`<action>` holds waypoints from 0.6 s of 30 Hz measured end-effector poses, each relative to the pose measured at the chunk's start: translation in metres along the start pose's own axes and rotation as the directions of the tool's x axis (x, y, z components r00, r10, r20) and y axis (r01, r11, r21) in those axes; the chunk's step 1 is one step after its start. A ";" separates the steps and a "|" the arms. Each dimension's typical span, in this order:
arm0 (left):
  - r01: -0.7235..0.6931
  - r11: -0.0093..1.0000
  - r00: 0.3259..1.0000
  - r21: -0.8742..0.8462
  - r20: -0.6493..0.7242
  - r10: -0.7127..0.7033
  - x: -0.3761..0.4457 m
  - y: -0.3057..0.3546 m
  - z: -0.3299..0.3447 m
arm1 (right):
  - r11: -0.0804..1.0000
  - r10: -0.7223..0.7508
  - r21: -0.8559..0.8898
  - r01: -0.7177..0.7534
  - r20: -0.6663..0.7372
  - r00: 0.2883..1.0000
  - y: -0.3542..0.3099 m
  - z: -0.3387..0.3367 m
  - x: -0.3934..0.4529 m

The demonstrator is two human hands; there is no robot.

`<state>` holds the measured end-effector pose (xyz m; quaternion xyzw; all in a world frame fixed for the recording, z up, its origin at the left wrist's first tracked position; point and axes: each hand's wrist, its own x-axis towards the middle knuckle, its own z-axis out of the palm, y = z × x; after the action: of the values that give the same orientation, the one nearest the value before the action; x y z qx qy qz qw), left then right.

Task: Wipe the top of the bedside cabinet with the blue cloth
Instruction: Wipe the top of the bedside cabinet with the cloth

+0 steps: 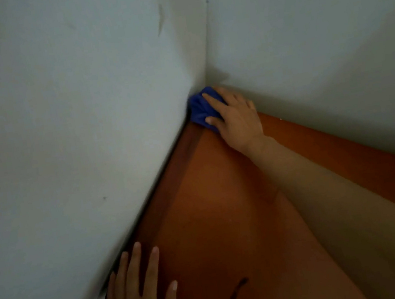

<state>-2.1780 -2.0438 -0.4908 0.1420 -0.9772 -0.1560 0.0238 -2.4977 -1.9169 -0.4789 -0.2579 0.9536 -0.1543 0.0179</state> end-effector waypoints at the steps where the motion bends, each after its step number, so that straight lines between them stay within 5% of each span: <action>1: 0.006 1.000 1.000 0.015 -0.005 -0.006 -0.003 -0.002 0.001 | 0.998 0.057 0.009 -0.057 -0.011 0.998 -0.005 0.002 0.001; 3: 0.017 0.999 1.000 0.037 -0.011 -0.016 -0.008 -0.004 0.004 | 0.998 0.046 0.047 -0.044 -0.053 0.998 -0.021 0.009 -0.015; 8: 0.012 1.000 1.000 0.006 -0.013 -0.012 -0.013 -0.005 0.004 | 0.935 -0.353 0.018 0.353 -0.009 0.936 -0.035 0.017 -0.060; 14: -0.007 1.000 0.997 -0.020 -0.080 0.006 -0.023 -0.014 0.001 | 0.996 0.074 0.060 -0.071 -0.049 0.996 -0.043 0.019 -0.033; 18: -0.016 1.000 0.999 -0.023 -0.037 0.015 -0.032 -0.014 0.004 | 0.970 -0.230 0.054 0.235 -0.085 0.969 -0.069 0.030 -0.090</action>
<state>-2.1441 -2.0467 -0.4990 0.1372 -0.9758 -0.1646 0.0444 -2.3830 -1.9377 -0.4905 -0.3609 0.9113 -0.1957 -0.0296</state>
